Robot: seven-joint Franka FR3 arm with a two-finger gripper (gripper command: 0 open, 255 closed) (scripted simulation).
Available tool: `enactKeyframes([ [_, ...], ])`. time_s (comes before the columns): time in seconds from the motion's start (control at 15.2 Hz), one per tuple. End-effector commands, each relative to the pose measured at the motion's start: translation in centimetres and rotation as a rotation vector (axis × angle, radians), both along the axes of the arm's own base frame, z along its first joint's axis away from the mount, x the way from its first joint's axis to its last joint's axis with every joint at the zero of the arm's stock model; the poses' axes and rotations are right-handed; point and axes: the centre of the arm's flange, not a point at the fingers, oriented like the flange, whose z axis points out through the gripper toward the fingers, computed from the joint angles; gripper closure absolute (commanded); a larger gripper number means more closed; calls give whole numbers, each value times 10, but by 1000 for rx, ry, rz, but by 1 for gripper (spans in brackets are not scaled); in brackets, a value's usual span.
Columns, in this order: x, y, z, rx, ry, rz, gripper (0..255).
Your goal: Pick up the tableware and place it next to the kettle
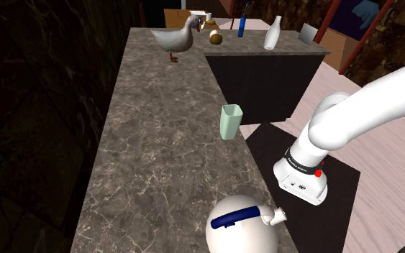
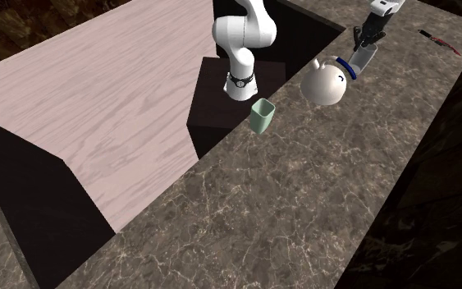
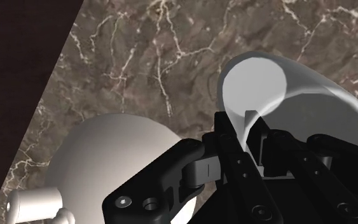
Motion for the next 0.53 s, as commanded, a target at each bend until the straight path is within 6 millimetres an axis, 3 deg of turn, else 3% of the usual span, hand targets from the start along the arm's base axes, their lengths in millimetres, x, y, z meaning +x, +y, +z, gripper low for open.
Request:
enactKeyframes([
  [0.0,0,0,-1,1,0,0,255],
  [0.26,0,0,-1,1,0,0,255],
  [0.33,0,0,-1,1,0,0,0],
  [0.46,0,0,-1,1,0,0,0],
])
